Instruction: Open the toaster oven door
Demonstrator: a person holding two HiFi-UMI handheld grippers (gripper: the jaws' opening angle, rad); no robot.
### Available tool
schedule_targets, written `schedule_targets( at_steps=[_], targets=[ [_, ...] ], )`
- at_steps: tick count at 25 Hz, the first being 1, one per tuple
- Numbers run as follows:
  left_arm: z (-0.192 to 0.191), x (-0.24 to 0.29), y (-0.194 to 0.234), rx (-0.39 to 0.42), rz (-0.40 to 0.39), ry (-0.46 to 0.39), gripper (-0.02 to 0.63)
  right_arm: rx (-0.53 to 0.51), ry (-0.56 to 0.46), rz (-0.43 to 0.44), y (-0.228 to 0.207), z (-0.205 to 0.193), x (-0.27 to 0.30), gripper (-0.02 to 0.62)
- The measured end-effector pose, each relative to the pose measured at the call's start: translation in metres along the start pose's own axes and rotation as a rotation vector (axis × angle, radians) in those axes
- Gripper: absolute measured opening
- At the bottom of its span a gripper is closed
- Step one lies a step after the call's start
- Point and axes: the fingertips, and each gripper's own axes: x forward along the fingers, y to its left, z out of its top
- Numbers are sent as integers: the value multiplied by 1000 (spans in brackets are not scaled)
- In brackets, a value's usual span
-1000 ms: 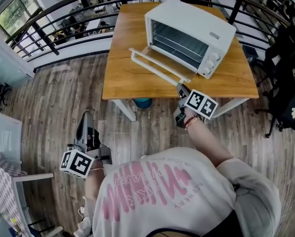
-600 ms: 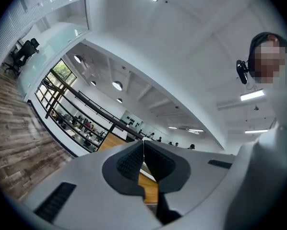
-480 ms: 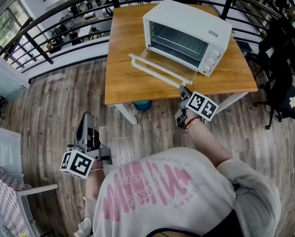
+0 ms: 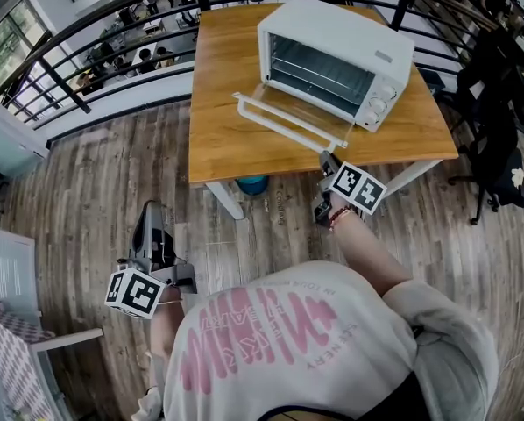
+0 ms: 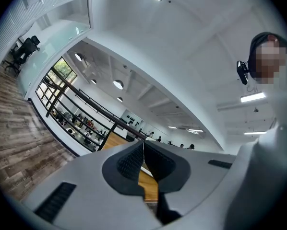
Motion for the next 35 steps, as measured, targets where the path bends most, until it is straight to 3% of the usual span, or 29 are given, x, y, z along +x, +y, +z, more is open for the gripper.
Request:
schedule_targets(
  at_steps=[35],
  targets=[
    [7, -7, 42, 1, 40, 24, 21, -41, 45, -141, -35, -49, 17, 84]
  ],
)
